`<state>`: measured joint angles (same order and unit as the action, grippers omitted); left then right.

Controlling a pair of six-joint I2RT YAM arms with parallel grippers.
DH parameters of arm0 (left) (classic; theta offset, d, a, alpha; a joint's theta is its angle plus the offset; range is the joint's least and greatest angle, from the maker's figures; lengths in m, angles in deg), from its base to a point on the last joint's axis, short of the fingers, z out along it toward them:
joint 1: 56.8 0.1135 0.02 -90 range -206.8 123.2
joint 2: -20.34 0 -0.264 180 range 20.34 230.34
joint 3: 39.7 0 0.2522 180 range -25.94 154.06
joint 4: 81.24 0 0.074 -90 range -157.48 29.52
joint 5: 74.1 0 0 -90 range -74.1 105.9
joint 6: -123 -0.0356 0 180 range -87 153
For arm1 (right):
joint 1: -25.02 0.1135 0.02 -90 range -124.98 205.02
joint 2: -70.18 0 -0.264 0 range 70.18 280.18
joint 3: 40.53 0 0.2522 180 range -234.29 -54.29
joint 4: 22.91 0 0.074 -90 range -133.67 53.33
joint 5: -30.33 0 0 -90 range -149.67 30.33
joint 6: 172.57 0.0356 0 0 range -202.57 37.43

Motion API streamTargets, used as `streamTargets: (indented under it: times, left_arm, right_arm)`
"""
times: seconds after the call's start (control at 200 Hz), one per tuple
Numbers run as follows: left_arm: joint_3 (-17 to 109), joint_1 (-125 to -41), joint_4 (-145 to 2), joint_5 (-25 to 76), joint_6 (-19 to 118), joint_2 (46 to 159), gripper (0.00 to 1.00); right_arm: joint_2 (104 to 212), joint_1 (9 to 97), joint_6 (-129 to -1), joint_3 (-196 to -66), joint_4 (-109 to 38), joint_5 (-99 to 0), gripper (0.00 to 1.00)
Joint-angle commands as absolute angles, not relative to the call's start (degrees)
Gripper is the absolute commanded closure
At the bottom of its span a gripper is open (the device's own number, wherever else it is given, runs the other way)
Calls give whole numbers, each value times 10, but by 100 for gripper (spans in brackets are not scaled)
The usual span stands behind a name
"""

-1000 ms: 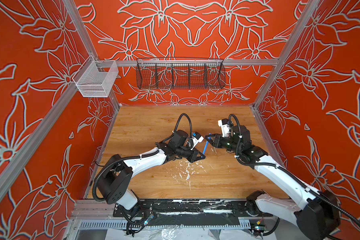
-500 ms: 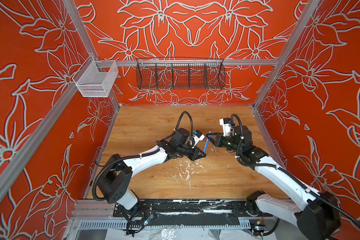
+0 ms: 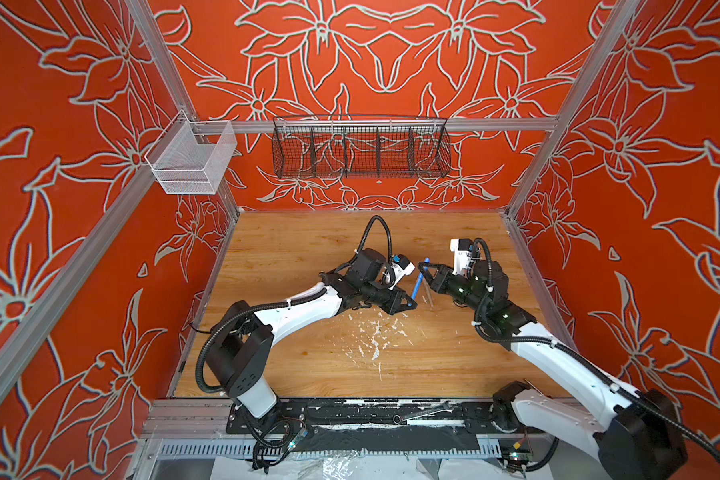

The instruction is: Insert the pens into the pen caps

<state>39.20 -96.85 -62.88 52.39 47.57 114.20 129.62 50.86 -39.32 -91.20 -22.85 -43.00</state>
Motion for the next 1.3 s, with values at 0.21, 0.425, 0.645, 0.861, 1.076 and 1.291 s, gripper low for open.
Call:
streamTargets:
  times: [0.21, 0.425, 0.645, 0.861, 1.076, 1.291]
  left_arm:
    - [470, -922, -725, 444, 497, 1138, 100]
    - [482, -916, -725, 486, 508, 1151, 100]
    - [387, -924, -682, 478, 507, 1104, 56]
    - [262, -926, -635, 365, 523, 986, 14]
    - [192, -924, -522, 113, 543, 850, 3]
    - [121, -871, -452, -51, 579, 748, 3]
  right_arm:
    - [1303, 564, -379, -880, -317, -392, 100]
    - [1301, 569, -392, -909, -361, -440, 100]
    - [1332, 537, -455, -1001, -438, -471, 100]
    - [1407, 521, -499, -1068, -462, -453, 100]
    - [1534, 521, -541, -1125, -517, -443, 100]
    - [1661, 521, -557, -1161, -515, -432, 100]
